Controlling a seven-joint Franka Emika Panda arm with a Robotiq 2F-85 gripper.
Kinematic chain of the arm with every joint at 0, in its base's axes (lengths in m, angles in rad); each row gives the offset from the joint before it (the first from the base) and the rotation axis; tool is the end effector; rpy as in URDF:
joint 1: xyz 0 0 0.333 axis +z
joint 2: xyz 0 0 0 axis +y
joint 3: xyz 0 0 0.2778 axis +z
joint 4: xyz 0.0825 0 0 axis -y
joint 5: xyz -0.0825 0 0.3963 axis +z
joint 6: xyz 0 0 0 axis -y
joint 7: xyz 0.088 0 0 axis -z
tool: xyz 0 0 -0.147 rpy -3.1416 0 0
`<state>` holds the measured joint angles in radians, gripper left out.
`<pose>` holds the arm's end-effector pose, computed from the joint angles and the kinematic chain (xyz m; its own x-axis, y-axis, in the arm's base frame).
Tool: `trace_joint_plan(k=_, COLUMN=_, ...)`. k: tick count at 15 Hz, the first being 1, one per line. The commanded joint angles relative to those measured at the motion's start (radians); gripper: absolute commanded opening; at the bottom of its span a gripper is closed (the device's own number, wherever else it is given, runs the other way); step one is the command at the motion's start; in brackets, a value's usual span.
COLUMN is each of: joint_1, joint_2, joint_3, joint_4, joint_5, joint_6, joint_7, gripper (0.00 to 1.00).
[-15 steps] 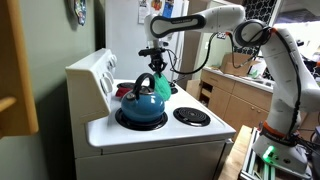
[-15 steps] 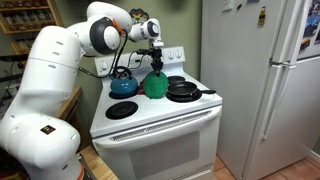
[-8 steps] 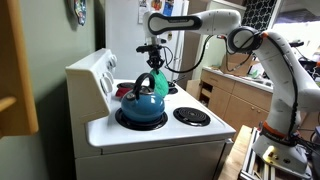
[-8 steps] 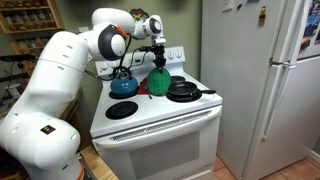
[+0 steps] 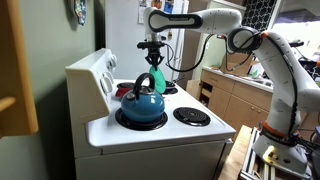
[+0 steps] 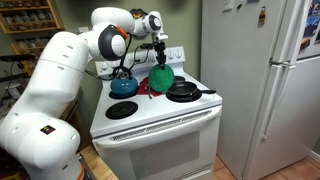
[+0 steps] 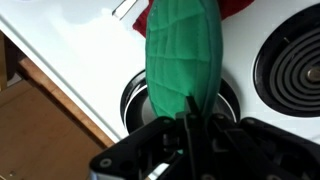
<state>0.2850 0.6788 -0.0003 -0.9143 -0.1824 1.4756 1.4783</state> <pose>0.6863 0.1717 0.4173 0.3674 -0.9144 0.1701 -0.9280 -0.3484 0.1319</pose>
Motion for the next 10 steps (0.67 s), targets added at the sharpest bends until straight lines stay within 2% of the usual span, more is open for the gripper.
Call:
trace_joint_plan(k=1, joint_1=-0.003, joint_2=0.012, joint_3=0.005, joint_4=0.044, joint_5=-0.052, joint_6=-0.051, joint_7=-0.204, gripper=0.01)
trace_joint_plan(k=4, joint_1=0.01, joint_2=0.019, joint_3=-0.008, joint_4=0.039, joint_5=-0.129, joint_6=-0.039, joint_7=-0.351, gripper=0.01)
trace_joint_plan(k=5, joint_1=0.0, joint_2=0.0, joint_3=0.0, joint_4=0.021, joint_5=-0.082, joint_6=-0.026, joint_7=-0.268, gripper=0.01)
trace_joint_plan(k=6, joint_1=0.0, joint_2=0.002, joint_3=0.0, joint_4=0.02, joint_5=-0.088, joint_6=-0.026, joint_7=-0.28, gripper=0.05)
trace_joint_plan(k=10, joint_1=0.0, joint_2=0.002, joint_3=0.0, joint_4=0.02, joint_5=-0.087, joint_6=-0.025, joint_7=-0.278, gripper=0.05)
